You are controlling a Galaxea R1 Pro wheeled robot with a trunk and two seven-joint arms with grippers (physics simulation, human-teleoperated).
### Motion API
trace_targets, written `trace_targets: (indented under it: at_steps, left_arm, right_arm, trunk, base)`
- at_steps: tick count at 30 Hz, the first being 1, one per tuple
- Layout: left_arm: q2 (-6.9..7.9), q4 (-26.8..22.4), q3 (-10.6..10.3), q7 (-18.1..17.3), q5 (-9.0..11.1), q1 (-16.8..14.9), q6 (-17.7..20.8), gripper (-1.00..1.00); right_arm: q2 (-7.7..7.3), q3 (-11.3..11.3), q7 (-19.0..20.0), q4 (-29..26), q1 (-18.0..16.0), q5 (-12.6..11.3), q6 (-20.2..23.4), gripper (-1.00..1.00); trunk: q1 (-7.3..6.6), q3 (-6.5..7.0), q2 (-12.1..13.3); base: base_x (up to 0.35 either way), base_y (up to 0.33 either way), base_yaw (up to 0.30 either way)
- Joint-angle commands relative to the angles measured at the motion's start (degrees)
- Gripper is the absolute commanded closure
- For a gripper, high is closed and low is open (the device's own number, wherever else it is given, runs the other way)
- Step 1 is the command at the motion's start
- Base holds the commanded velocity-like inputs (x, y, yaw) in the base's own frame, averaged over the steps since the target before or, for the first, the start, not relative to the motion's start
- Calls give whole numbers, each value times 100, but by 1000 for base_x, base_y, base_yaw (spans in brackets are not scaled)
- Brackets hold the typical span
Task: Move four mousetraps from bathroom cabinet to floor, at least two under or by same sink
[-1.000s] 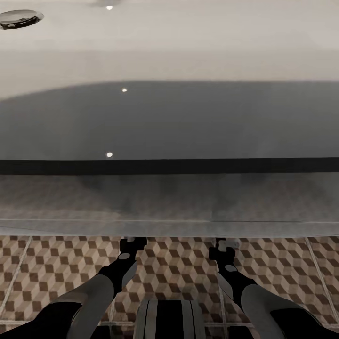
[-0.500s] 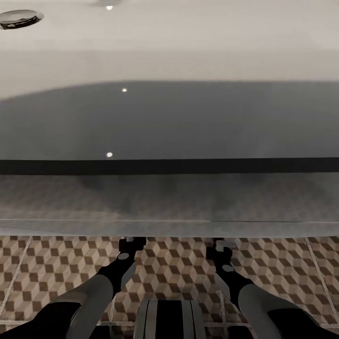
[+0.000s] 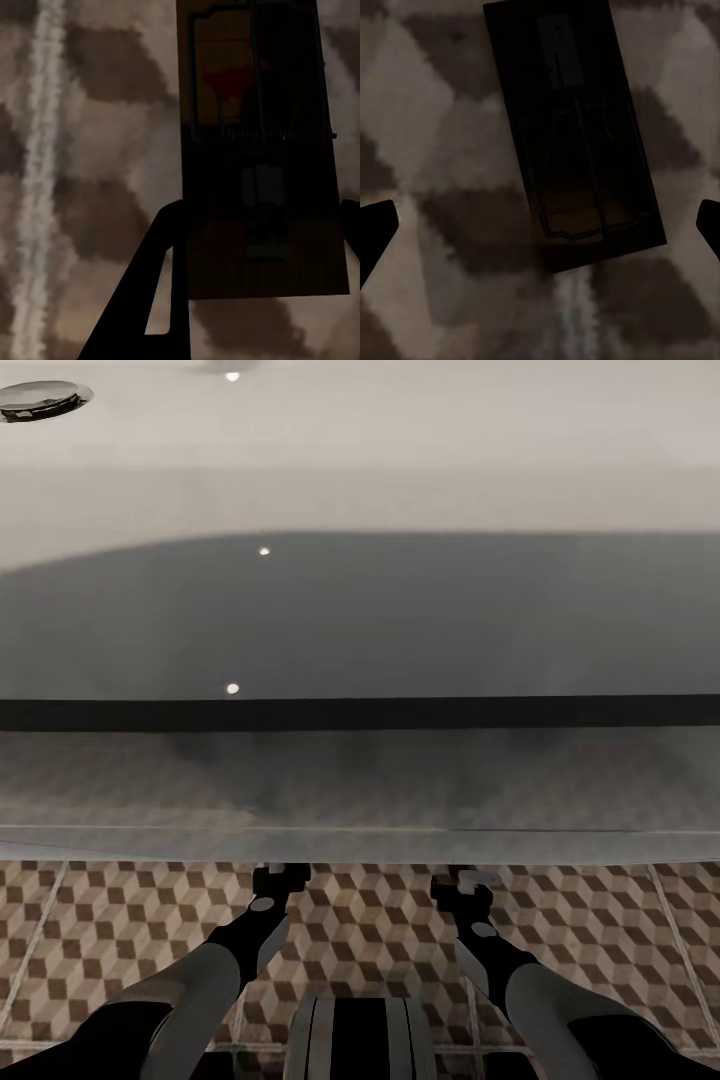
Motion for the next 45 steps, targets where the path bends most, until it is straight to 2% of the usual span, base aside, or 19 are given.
trace_targets:
  at_steps: [1,45]
  left_arm:
    - [-2,8,14,39,-57,-3,-13,100]
    - [-12,82,-9,-15,-92,-3,42,100]
  right_arm:
    - [0,38,-20,5,-3,-43,-19,-100]
    - [0,7,-12,4,-3,-60,-49,-100]
  trunk:
    - [-1,-3,-1]
    - [-1,-3,-1]
  base:
    - [0,0,0]
    - [0,0,0]
